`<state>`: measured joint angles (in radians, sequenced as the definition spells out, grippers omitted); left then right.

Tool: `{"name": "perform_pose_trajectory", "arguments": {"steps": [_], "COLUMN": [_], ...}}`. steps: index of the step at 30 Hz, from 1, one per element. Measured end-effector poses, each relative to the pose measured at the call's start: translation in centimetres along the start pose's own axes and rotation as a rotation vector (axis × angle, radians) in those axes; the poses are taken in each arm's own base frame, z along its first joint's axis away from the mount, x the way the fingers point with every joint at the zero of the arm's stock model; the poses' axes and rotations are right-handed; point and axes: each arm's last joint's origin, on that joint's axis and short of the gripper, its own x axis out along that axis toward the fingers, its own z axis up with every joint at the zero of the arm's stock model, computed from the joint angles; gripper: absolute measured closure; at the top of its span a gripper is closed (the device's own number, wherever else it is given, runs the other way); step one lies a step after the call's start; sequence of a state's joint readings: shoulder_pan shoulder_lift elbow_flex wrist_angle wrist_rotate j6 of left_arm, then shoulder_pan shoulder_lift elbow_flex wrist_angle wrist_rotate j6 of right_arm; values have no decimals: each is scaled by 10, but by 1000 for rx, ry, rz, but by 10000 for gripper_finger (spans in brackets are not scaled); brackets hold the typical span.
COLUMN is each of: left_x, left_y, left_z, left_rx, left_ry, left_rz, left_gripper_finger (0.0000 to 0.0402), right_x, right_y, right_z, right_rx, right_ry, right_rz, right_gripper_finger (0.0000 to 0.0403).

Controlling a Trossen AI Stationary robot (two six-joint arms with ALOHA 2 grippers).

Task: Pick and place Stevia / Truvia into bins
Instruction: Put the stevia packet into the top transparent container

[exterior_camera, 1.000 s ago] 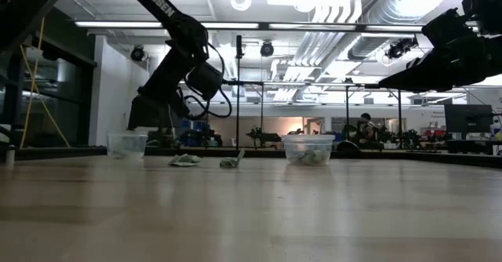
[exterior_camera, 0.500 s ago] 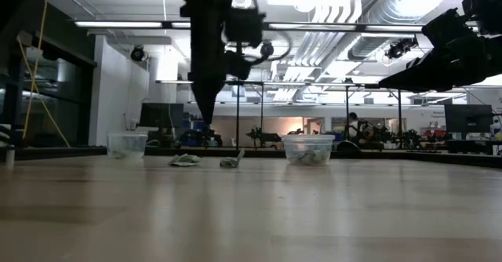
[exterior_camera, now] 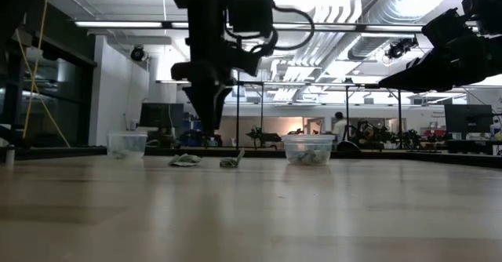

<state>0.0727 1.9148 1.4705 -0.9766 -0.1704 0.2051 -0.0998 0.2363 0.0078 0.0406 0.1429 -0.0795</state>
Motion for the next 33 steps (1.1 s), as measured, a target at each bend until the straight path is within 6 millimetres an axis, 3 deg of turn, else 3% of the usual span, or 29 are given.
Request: {"name": "perform_pose_trajectory", "arguments": {"steps": [7, 12, 22, 33], "left_x": [20, 29, 51, 55], "left_y": [-5, -5, 5, 18], "left_z": [-10, -18, -35, -37], "left_rx": [4, 8, -32, -85], "left_ry": [32, 73, 104, 69], "left_rz": [35, 73, 59, -7], "left_gripper_finger": [91, 62, 119, 184], "right_x": [0, 0, 0, 0], "right_y": [0, 0, 0, 0], "right_z": [0, 0, 0, 0], "right_rx": [0, 0, 1, 1], "right_ry": [0, 0, -1, -1], "right_rz": [0, 0, -1, 0], "right_gripper_finger": [320, 320, 320, 320]}}
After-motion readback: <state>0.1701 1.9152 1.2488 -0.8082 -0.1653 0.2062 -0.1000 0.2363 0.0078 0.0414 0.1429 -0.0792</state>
